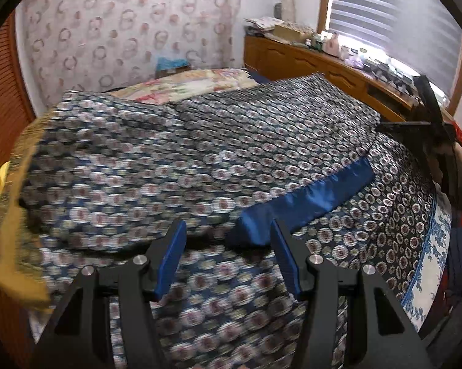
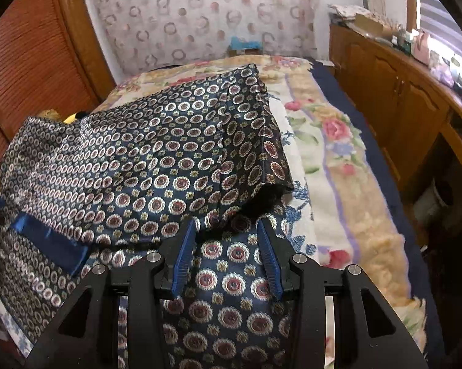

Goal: Fold small clothes

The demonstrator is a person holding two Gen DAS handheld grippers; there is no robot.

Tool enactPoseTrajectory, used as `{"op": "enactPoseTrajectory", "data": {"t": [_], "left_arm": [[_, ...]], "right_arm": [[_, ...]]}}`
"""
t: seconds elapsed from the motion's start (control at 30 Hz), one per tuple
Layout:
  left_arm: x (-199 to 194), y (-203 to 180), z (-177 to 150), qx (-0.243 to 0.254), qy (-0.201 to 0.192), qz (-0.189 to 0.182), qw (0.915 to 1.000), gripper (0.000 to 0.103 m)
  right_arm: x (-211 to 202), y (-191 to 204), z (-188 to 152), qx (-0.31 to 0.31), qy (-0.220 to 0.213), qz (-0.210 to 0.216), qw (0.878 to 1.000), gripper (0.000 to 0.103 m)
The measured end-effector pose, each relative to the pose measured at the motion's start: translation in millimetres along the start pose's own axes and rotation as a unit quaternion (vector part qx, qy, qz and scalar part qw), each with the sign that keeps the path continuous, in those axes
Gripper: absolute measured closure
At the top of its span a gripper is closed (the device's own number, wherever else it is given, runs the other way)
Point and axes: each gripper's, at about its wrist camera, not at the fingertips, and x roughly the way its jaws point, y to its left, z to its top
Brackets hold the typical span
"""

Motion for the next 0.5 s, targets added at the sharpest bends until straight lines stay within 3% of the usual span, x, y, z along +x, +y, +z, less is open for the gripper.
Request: {"op": "enactPoseTrajectory", "data": {"t": [0.13,0.23,0.5], "left_arm": [[10.7,-14.9,0.6,0.009,0.011,-0.004,0.9999,0.047],[13.4,-19.7,-1.5,0.01,0.014,-0.004,0.9998,0.047],[27.1,-21.2,-9.6,0.01,0.029,0.013,0.9994,0.047]], "right_arm": [[10.9,1.1,4.4,0.002,0.004,-0.015,1.0,0.061],[14.6,3.2,2.9,-0.012,-0.004,-0.032,0.999,0.068],[16.4,6.3,-0.5,-0.026,-0.01,-0.045,0.999,0.068]]}}
